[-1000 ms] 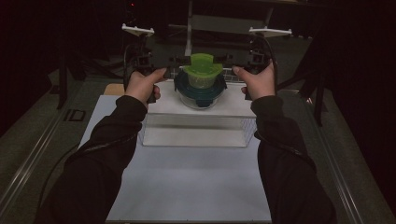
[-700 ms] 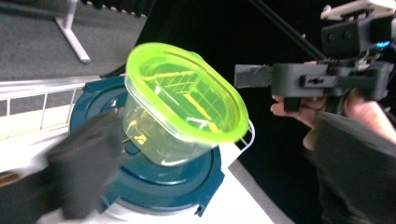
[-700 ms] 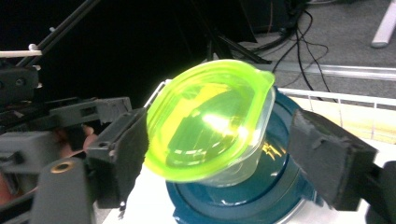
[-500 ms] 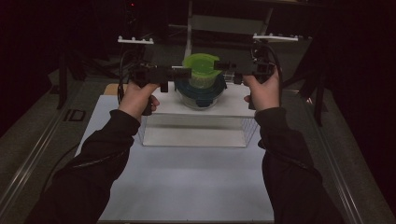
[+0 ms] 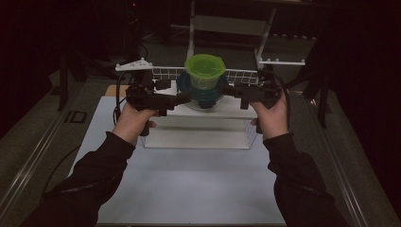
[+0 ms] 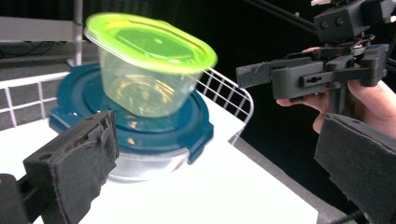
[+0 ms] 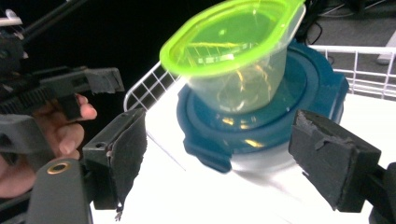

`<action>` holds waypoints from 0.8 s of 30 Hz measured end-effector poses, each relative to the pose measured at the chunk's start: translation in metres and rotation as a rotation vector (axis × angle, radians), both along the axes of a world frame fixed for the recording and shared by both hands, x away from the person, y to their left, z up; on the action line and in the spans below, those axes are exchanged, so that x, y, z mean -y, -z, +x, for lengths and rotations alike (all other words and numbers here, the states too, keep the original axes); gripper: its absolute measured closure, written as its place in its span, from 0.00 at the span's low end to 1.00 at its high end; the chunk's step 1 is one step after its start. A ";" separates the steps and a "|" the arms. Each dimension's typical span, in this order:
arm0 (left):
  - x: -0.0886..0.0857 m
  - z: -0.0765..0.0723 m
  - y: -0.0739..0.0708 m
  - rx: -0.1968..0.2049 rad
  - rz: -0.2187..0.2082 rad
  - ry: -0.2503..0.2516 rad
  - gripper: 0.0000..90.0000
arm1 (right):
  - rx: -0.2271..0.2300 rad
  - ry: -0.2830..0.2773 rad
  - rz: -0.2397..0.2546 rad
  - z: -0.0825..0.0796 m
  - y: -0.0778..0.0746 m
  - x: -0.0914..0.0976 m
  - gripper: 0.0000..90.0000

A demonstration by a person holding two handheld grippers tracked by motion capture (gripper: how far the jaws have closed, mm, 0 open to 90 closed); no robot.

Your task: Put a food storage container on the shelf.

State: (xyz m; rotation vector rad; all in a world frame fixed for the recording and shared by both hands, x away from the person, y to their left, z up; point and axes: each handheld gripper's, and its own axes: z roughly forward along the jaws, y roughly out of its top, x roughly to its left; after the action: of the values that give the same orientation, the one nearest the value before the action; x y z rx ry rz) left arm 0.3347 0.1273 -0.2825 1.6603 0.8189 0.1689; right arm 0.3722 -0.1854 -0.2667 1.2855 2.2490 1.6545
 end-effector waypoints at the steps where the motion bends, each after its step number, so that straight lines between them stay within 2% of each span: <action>1: 0.000 -0.003 0.002 0.002 -0.002 0.007 0.00 | 0.010 -0.001 -0.010 -0.004 0.002 0.000 0.21; 4: 0.001 -0.010 0.007 0.018 0.014 0.013 0.00 | 0.026 -0.008 -0.024 -0.013 0.010 0.002 0.21; 9: 0.002 -0.020 0.016 0.019 0.017 0.034 0.00 | 0.030 -0.021 -0.025 -0.022 0.020 0.003 0.21; 11: 0.003 -0.028 0.025 0.021 0.031 0.051 0.00 | 0.032 -0.029 -0.018 -0.029 0.029 0.004 0.21; 18: 0.002 -0.044 0.049 0.011 0.042 0.080 0.00 | 0.033 -0.046 -0.016 -0.042 0.053 0.007 0.21; 22: 0.003 -0.054 0.063 0.015 0.064 0.089 0.00 | 0.038 -0.060 -0.016 -0.050 0.068 0.008 0.21; 24: 0.003 -0.059 0.069 0.034 0.069 0.091 0.00 | 0.038 -0.062 -0.018 -0.054 0.076 0.009 0.21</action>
State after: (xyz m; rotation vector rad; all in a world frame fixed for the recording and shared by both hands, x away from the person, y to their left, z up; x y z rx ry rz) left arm 0.2753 0.1245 -0.3511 1.7512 0.7168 0.1629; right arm 0.3182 -0.1943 -0.3432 1.1812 2.2995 1.6595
